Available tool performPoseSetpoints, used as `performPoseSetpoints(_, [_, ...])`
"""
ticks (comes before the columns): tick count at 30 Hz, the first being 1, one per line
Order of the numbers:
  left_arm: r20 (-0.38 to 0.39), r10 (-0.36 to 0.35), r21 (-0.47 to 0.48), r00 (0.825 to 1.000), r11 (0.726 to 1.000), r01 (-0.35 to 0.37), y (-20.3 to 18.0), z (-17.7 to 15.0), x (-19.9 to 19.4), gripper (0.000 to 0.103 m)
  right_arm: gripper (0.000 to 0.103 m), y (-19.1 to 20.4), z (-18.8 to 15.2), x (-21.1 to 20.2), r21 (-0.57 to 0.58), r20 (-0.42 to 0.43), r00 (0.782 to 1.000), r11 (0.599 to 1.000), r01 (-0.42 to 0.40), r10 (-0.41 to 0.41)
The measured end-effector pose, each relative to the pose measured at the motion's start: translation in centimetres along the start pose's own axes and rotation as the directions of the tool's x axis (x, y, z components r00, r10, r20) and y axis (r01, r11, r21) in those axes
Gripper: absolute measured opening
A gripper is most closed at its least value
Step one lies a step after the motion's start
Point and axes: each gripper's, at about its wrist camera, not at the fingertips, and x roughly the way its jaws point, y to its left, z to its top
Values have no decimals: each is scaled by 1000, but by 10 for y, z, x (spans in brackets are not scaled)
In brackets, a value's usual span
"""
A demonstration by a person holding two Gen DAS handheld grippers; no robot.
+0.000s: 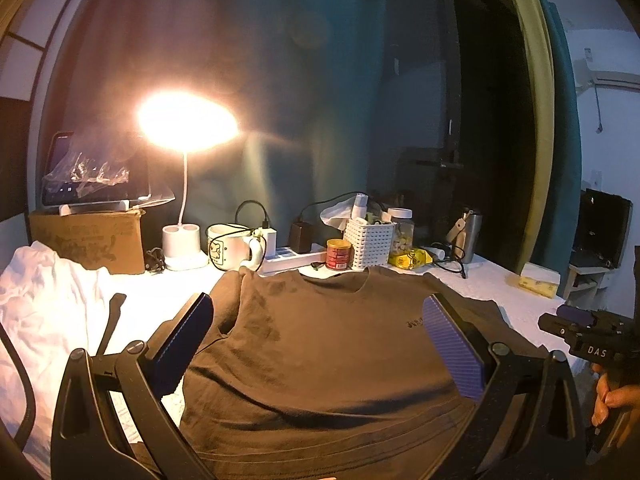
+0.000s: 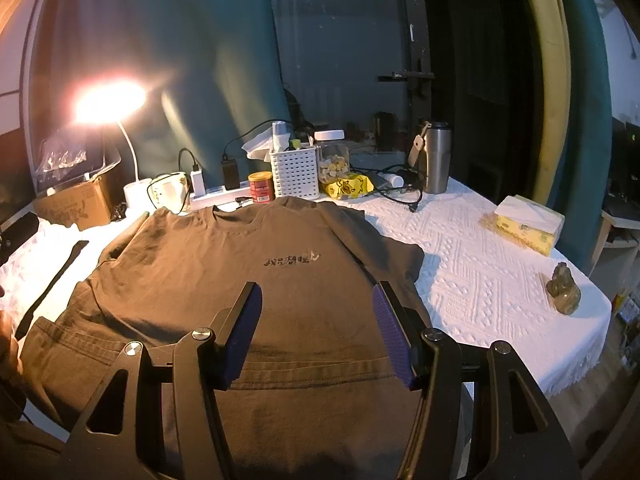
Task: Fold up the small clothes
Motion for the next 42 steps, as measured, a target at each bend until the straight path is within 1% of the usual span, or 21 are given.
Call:
performPoseSetpoints(9, [-20, -45, 3, 999, 999, 45, -3, 0, 1, 103, 61, -1, 0, 0, -1, 0, 1000, 1000, -1, 1])
performPoseSetpoints(14, [-19, -55, 10, 998, 998, 55, -4, -1, 0, 103, 61, -1, 0, 0, -1, 0, 1000, 1000, 0, 0])
performPoseSetpoints(32, [-13, -35, 9, 999, 999, 35, -4, -3, -1, 103, 61, 0, 0, 0, -4, -2, 1000, 1000, 1, -1])
performPoseSetpoints(42, [-15, -35, 9, 999, 999, 35, -2, -4, -1, 103, 61, -1, 1, 0, -4, -3, 1000, 1000, 3, -3])
